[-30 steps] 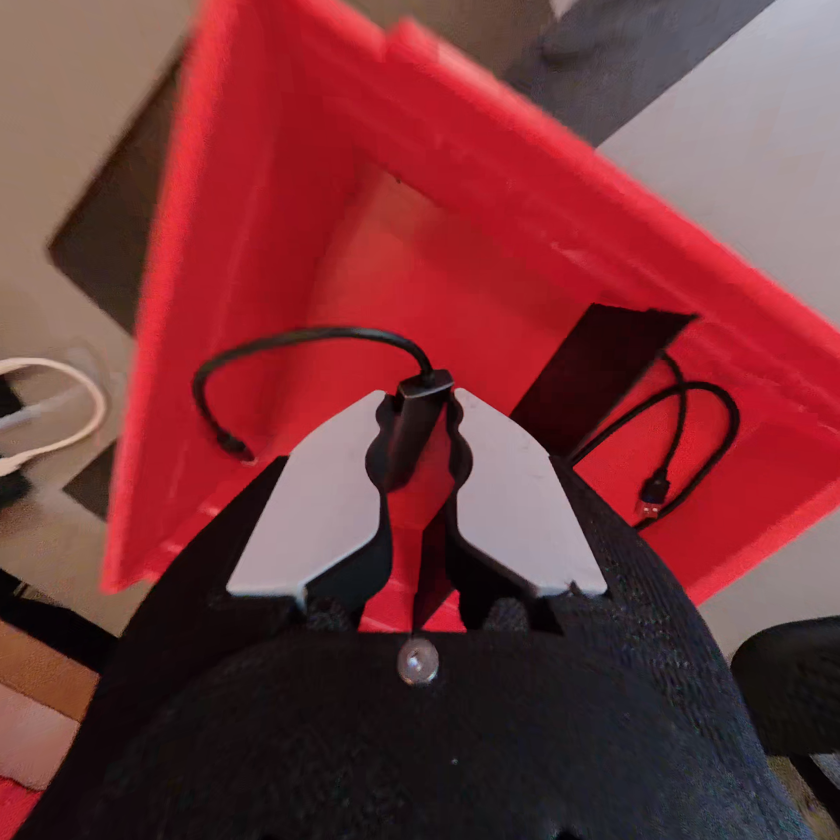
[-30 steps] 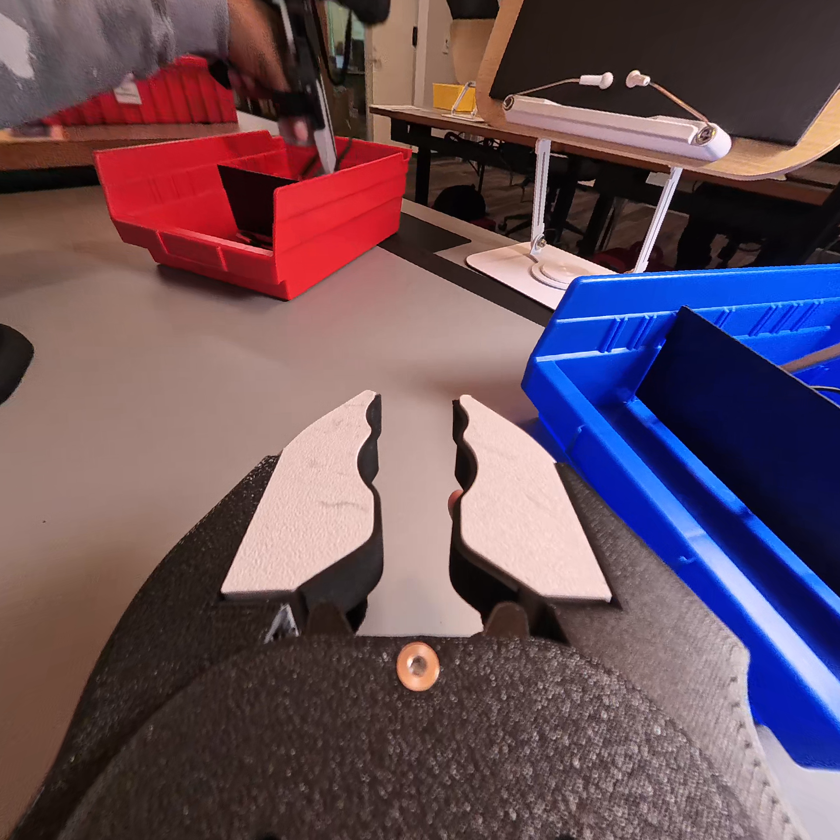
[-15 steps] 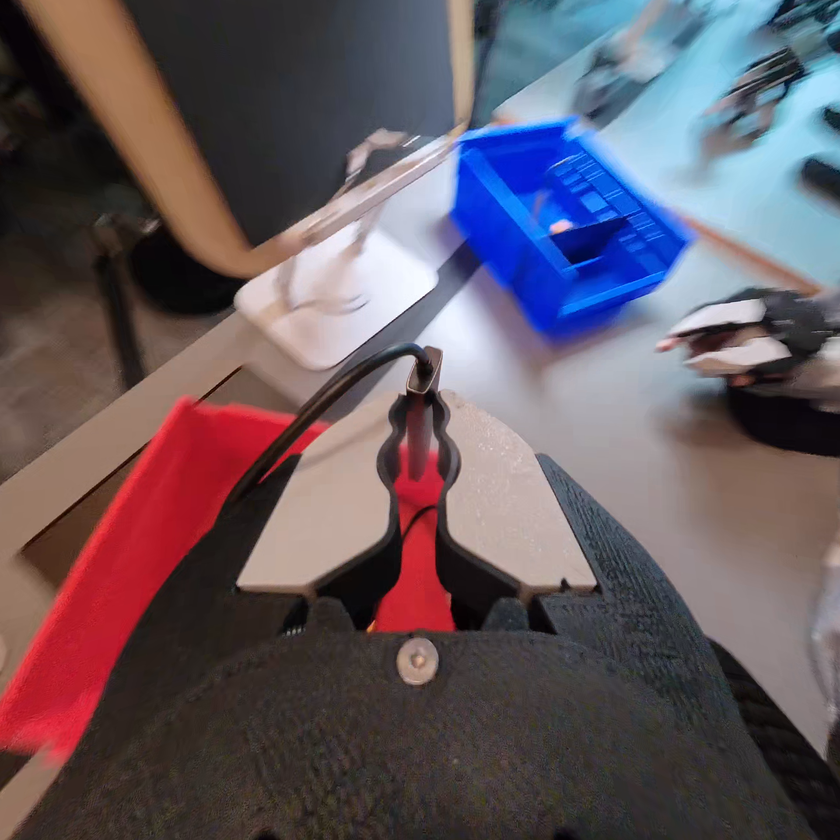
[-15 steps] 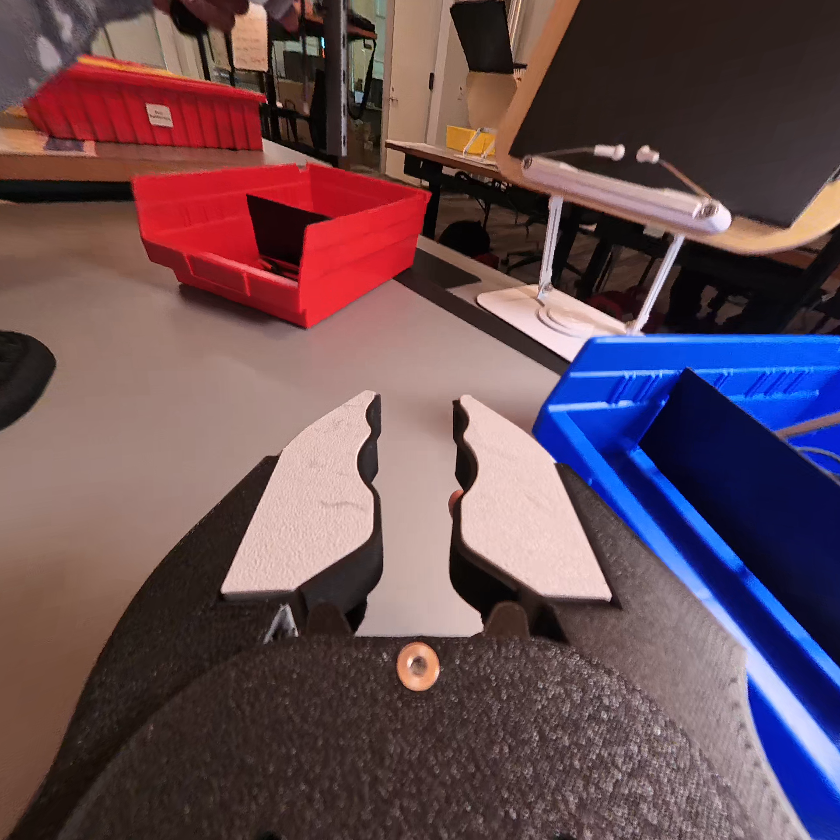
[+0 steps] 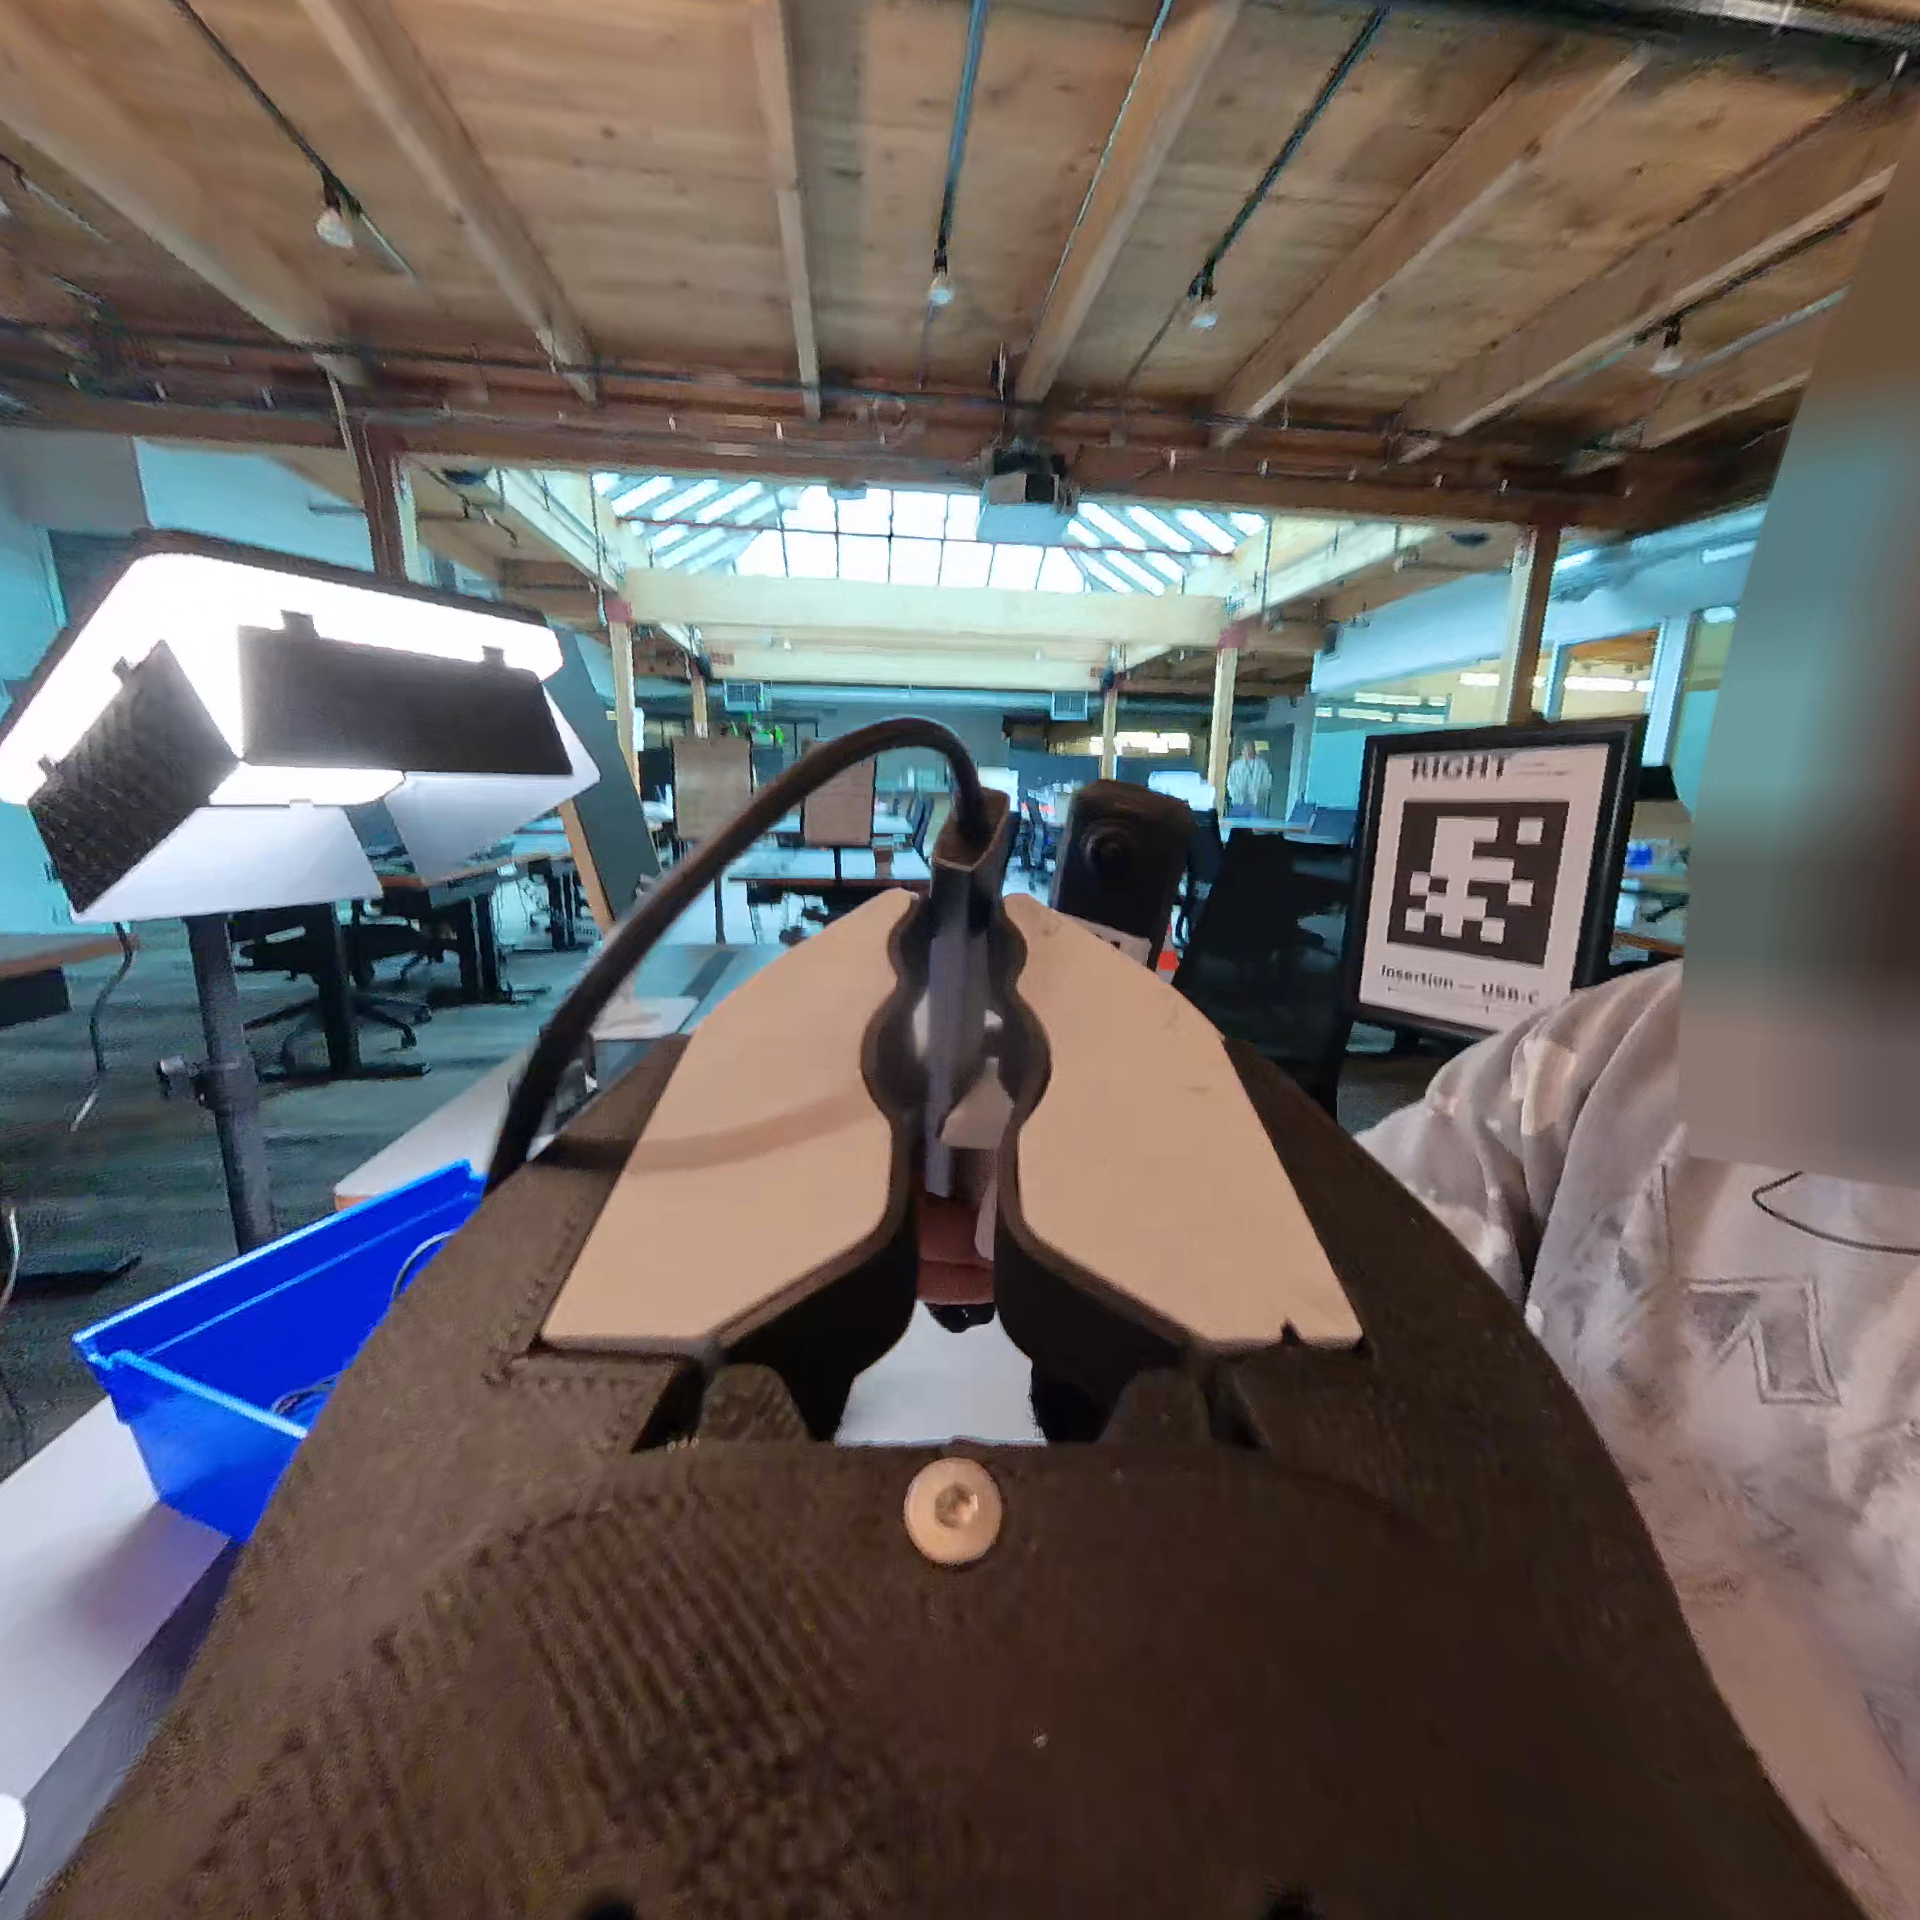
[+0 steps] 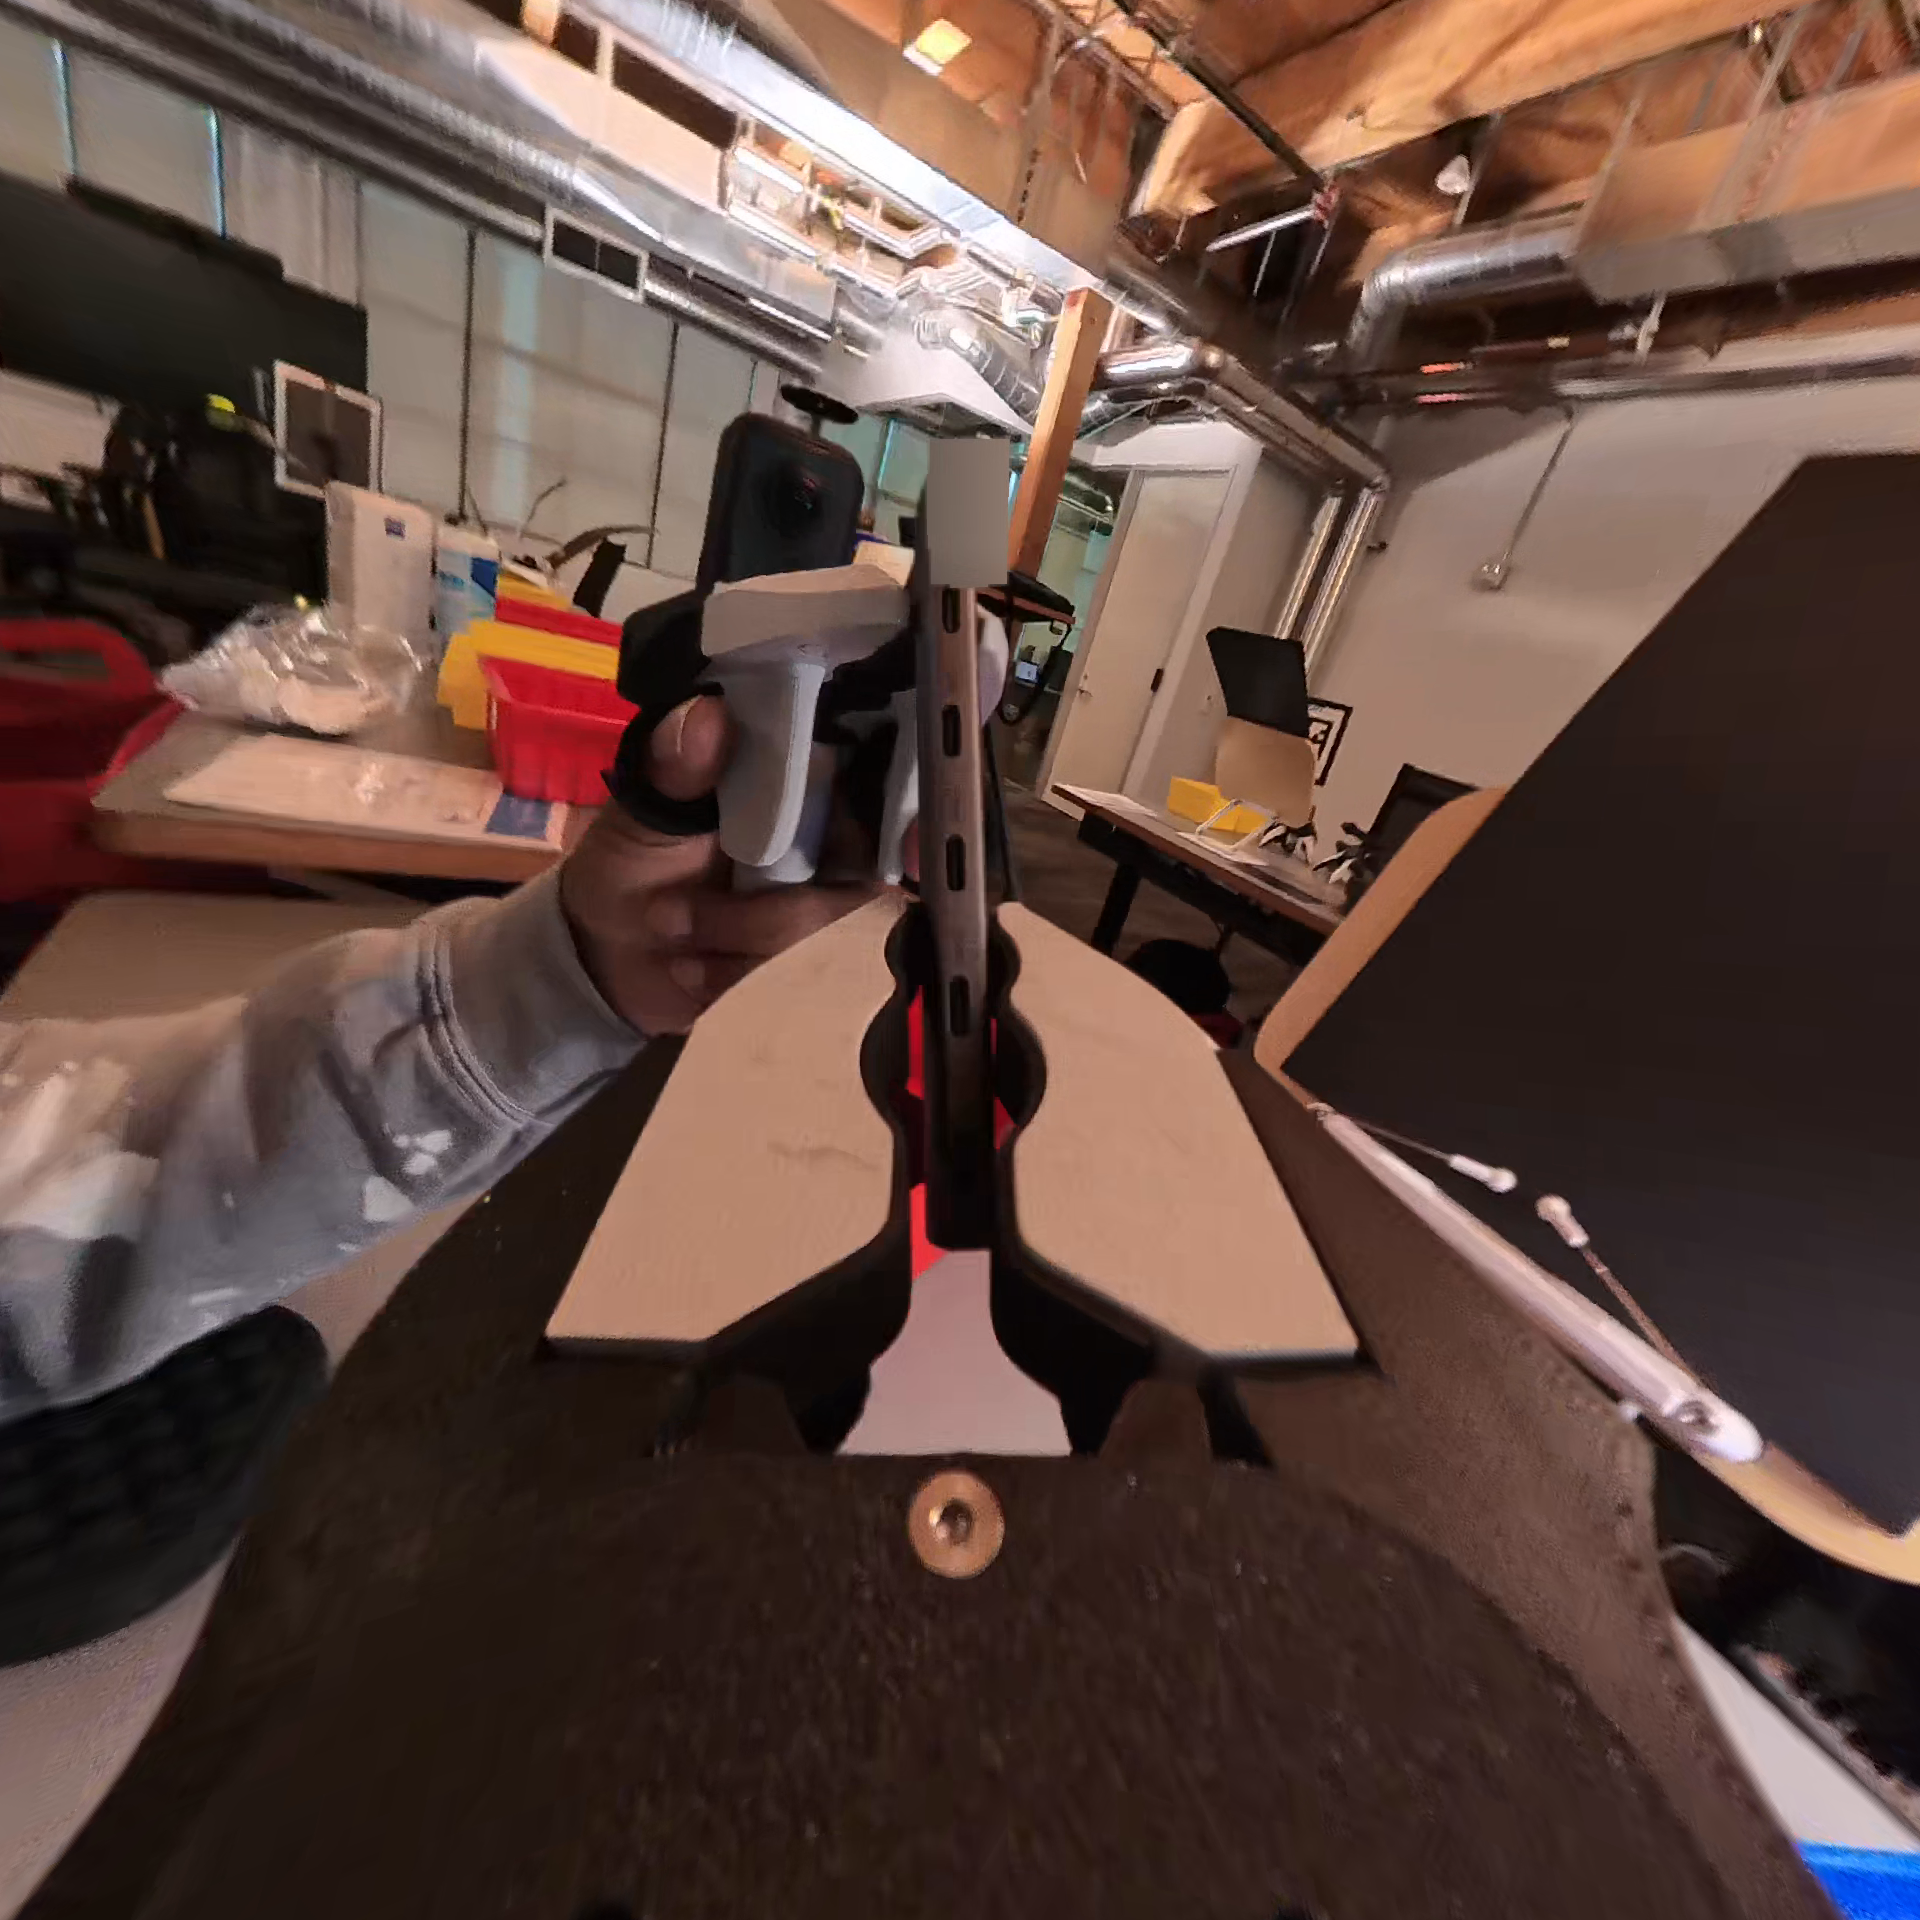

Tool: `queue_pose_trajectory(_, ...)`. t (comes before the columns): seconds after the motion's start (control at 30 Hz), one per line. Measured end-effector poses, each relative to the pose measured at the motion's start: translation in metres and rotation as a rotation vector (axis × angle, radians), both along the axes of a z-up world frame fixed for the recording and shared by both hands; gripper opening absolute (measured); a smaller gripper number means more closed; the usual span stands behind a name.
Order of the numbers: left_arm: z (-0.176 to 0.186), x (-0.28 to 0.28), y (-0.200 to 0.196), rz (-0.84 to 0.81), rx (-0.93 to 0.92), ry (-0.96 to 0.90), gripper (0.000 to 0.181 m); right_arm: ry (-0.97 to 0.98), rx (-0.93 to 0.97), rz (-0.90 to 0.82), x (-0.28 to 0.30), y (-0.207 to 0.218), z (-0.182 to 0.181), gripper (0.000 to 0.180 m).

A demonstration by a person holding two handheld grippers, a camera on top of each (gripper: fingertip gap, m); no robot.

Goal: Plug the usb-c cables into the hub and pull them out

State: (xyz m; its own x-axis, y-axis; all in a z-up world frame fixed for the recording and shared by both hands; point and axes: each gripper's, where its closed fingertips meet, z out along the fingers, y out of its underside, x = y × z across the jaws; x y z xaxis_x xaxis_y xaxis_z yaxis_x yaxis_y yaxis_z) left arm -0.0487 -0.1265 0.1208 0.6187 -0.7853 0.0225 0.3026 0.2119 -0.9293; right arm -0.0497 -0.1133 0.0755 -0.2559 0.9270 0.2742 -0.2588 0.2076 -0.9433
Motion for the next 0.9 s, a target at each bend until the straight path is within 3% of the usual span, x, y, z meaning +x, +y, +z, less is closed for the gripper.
queue_pose_trajectory(0.1, -0.015, -0.008, 0.0, 0.059, -0.092, 0.033, 0.013, -0.042, 0.166, -0.065, 0.003, 0.007, -0.008, 0.01)
queue_pose_trajectory(0.2, -0.038, -0.026, 0.004, 0.268, -0.166, 0.21, 0.012, -0.135, 0.312, -0.165, 0.012, 0.033, -0.02, 0.009)
queue_pose_trajectory(0.3, -0.04, -0.024, -0.003, 0.368, -0.161, 0.349, 0.014, -0.241, 0.476, -0.245, 0.024, 0.053, -0.037, 0.009)
queue_pose_trajectory(0.4, -0.049, -0.012, 0.002, 0.482, -0.138, 0.528, 0.021, -0.366, 0.571, -0.178, 0.034, 0.048, -0.06, 0.009)
queue_pose_trajectory(0.47, -0.065, 0.005, 0.007, 0.453, -0.155, 0.634, 0.027, -0.393, 0.63, -0.152, 0.038, 0.041, -0.069, 0.01)
queue_pose_trajectory(0.6, -0.1, 0.029, 0.021, 0.362, -0.241, 0.745, 0.033, -0.335, 0.61, -0.065, 0.043, 0.021, -0.062, 0.01)
queue_pose_trajectory(0.7, -0.113, 0.035, 0.028, 0.371, -0.223, 0.824, 0.019, -0.268, 0.557, 0.035, 0.053, 0.009, -0.051, 0.01)
queue_pose_trajectory(0.9, -0.079, 0.065, 0.014, 0.252, -0.039, 0.643, 0.011, -0.034, 0.295, 0.228, 0.074, -0.002, -0.007, 0.015)
